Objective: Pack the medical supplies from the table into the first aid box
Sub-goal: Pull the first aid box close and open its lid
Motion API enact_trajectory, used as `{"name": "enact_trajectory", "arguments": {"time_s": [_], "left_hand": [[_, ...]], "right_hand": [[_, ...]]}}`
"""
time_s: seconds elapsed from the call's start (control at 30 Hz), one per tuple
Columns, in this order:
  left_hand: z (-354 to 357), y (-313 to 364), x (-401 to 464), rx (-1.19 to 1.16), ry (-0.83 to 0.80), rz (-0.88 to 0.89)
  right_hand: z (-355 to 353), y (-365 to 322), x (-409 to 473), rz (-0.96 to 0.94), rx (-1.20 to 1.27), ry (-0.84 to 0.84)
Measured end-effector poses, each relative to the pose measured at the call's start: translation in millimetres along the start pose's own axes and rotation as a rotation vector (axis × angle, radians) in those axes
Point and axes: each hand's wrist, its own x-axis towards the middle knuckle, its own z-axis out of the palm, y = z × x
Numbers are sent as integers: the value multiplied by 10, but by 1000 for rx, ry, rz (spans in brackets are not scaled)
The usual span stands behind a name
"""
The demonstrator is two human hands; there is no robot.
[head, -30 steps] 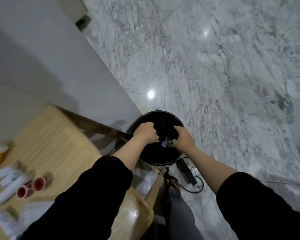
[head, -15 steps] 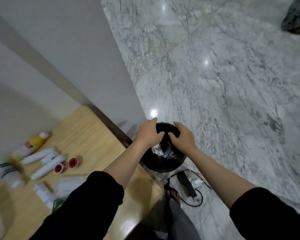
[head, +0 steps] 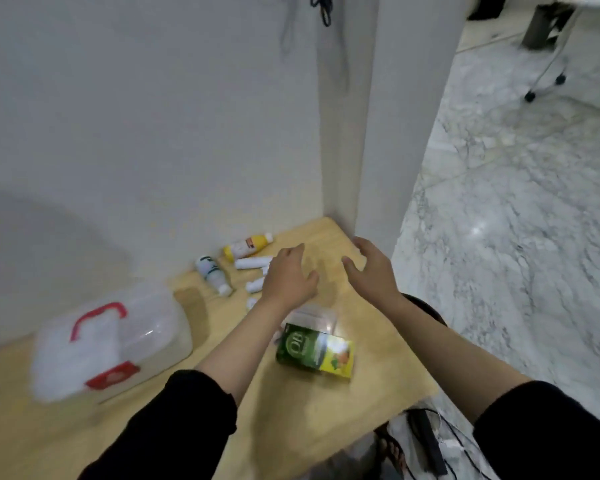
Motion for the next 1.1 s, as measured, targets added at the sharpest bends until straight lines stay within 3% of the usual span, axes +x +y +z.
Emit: {"name": "enact_trajectory", "arguments": {"time_s": [0.33, 0.53, 0.77, 1.1], "left_hand": [[-1119, -1284, -761, -36, 299, -49], [-1399, -1961, -1299, 30, 394, -138], [-1390, -2432, -1773, 124, 377, -129], [-1261, -2714, -1966, 426, 336, 3]], "right_hand": [[1401, -1306, -498, -311, 110, -200], [1885, -1644, -719, -558, 102, -335], [2203, -1651, -858, -781, -70, -494], [2264, -1525, -888, -850, -128, -596]]}}
